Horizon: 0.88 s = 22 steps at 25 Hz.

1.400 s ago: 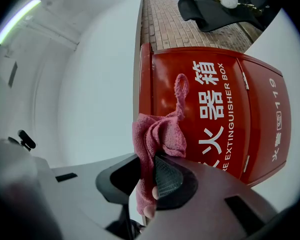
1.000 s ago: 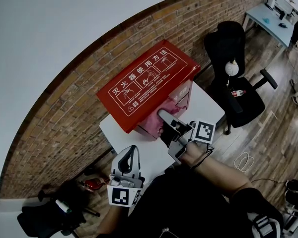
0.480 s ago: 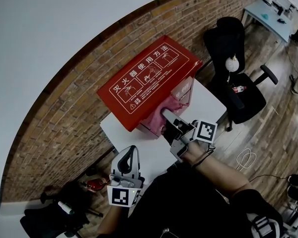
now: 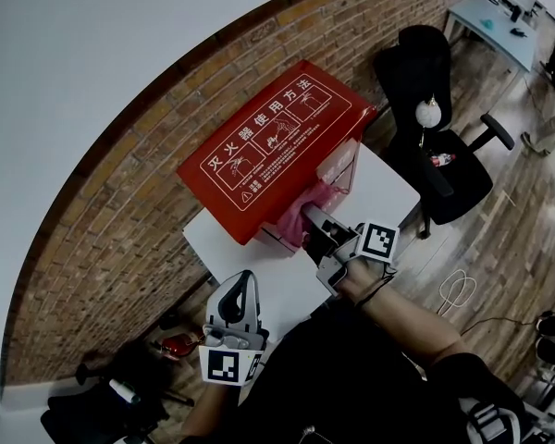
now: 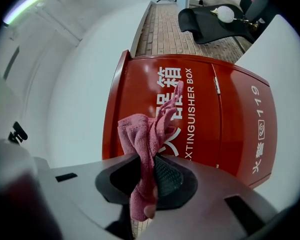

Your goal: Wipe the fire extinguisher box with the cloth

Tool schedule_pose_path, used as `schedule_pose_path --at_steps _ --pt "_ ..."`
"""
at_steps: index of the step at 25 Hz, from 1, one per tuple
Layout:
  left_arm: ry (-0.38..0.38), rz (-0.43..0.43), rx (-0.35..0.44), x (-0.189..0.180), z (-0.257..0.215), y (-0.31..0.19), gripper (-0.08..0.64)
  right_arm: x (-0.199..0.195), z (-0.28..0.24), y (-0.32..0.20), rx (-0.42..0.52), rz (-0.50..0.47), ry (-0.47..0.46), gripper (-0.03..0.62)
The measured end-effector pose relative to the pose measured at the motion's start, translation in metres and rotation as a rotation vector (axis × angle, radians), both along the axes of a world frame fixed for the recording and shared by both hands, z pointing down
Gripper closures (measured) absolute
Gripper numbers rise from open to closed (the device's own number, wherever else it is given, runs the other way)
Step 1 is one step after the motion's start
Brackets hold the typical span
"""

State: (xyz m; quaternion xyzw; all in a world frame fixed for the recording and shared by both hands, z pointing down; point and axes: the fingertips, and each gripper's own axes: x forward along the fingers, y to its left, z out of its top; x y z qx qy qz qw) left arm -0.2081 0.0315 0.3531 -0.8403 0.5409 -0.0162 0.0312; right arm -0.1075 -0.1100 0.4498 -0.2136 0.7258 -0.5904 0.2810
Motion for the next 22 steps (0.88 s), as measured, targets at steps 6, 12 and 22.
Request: schedule_pose_path --at_steps 6,12,22 --pt "0.005 0.014 -0.003 -0.001 0.002 -0.002 0.526 0.002 0.02 -0.001 -0.047 0.02 0.018 0.517" --pt "0.003 0.023 -0.005 -0.002 0.004 -0.002 0.526 0.005 0.041 -0.003 -0.094 0.04 0.041 0.517" --pt "-0.005 0.019 -0.017 -0.006 0.007 -0.002 0.526 0.008 0.076 -0.006 -0.165 0.053 0.064 0.517"
